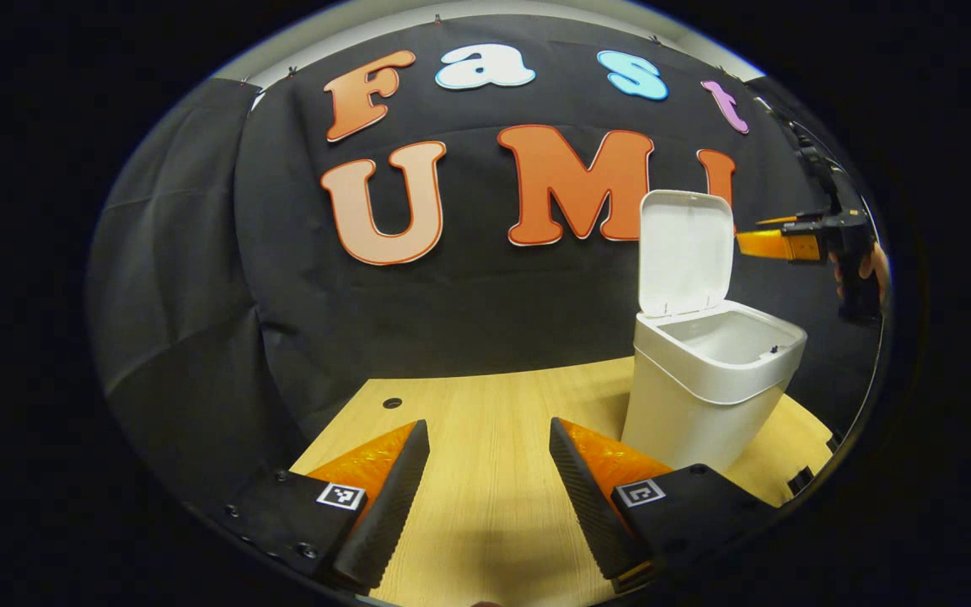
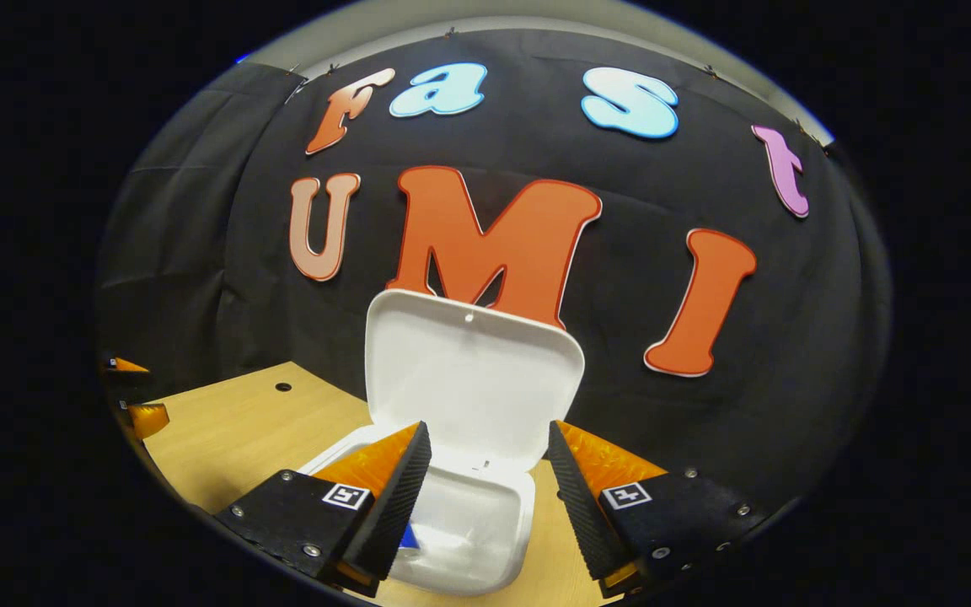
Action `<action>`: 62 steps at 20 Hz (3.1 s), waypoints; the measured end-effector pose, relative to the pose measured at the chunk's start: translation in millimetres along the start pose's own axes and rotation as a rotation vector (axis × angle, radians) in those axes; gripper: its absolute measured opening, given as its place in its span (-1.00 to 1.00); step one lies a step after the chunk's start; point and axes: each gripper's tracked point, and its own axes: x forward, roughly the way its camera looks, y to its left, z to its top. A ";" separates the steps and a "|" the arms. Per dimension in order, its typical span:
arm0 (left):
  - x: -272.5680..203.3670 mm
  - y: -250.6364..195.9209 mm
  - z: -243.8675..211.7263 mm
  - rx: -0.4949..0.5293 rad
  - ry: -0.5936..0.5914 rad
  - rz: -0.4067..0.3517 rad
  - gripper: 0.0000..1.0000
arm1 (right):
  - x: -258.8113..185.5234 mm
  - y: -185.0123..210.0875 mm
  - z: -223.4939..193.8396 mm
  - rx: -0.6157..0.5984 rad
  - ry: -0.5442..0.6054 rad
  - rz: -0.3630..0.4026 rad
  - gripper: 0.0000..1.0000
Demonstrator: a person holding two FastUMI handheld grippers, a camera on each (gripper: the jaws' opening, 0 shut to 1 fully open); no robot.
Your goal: Press the lid of the desktop garbage bin to open it, pick up the crumpled paper on the desktop and throw it into the bin, then pick up the pop can on the desktop and drop it into the bin, and finally close the garbage bin lid.
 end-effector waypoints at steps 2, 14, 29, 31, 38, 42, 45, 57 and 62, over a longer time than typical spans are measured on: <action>-5.6 8.3 -1.8 -0.007 -0.002 0.024 0.84 | 7.2 -0.7 19.3 -0.009 -0.035 0.004 0.69; -21.5 61.2 -12.9 -0.049 0.004 0.148 0.84 | 55.6 3.4 98.1 -0.014 -0.158 0.002 0.69; -14.8 106.0 -14.0 -0.051 0.005 0.152 0.84 | 82.9 18.9 84.5 0.038 -0.024 -0.022 0.61; -11.3 105.2 -14.4 -0.043 0.004 0.132 0.84 | 76.9 20.0 82.0 0.043 -0.020 -0.030 0.61; 3.0 98.2 -17.1 -0.031 0.015 0.072 0.84 | 47.6 38.3 54.2 0.077 0.051 -0.009 0.60; 10.7 92.0 -15.6 -0.016 0.012 0.039 0.84 | 33.2 51.0 22.3 0.028 0.120 -0.010 0.62; 12.3 88.5 -14.8 -0.009 0.013 0.015 0.84 | 22.9 53.2 8.1 0.025 0.146 -0.007 0.62; 33.1 71.1 -8.0 0.009 0.010 -0.069 0.84 | -11.3 61.9 -48.1 0.121 0.255 -0.061 0.62; 37.5 65.4 -9.1 0.012 0.015 -0.094 0.84 | -22.6 64.6 -70.5 0.146 0.297 -0.090 0.62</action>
